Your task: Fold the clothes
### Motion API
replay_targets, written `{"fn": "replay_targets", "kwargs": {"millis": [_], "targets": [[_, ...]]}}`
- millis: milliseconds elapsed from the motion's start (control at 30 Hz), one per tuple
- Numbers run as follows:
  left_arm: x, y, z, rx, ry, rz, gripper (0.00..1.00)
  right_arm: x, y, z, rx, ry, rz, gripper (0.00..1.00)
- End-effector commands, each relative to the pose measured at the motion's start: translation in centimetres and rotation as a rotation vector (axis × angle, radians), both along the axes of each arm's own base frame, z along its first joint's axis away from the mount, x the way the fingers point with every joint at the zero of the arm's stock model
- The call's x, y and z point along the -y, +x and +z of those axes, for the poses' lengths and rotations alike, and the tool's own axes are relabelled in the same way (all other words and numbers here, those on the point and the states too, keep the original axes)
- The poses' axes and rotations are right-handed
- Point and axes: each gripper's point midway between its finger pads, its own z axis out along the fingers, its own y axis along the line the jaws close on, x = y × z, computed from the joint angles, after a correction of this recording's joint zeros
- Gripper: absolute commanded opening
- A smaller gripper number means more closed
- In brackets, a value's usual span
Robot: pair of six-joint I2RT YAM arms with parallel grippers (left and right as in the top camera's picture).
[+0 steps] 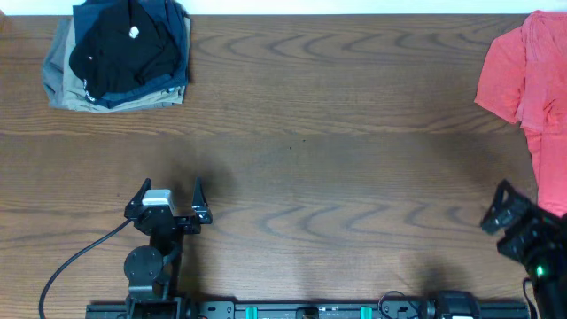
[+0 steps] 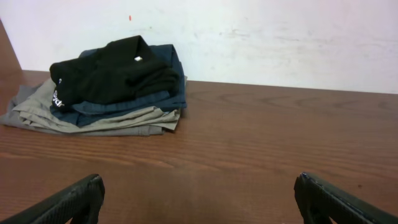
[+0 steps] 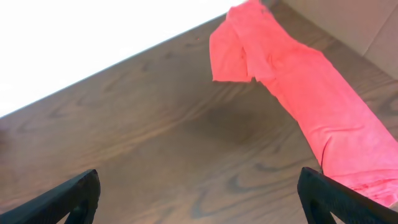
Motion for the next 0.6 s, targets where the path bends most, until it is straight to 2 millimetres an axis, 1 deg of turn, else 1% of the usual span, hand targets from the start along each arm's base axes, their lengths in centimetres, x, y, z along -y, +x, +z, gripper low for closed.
{"fn": "replay_targets", "kwargs": {"millis": [0, 100, 200, 433, 567], "targets": [[0.2, -0.1, -1.4, -0.046, 0.019, -0.014, 0.98, -0.2, -0.6, -0.7, 0.018, -0.012, 0.018, 0.99], [0.2, -0.1, -1.4, -0.046, 0.019, -0.014, 0.98, -0.3, -0.4, -1.6, 0.062, -0.013, 0.026, 0.99], [0.2, -0.1, -1.4, -0.046, 0.019, -0.014, 0.98, -0.8, 0.6, -3.3, 0.112, -0.005, 0.054, 0.99], [0.2, -0.1, -1.4, -0.046, 0.019, -0.014, 0.98, -3.5, 3.0, -8.8, 0.208, 0.027, 0.204, 0.99], [0.2, -0.1, -1.4, -0.045, 0.019, -0.014, 0.98, -5.0, 4.2, -10.9, 0.286, 0.022, 0.285, 0.99]]}}
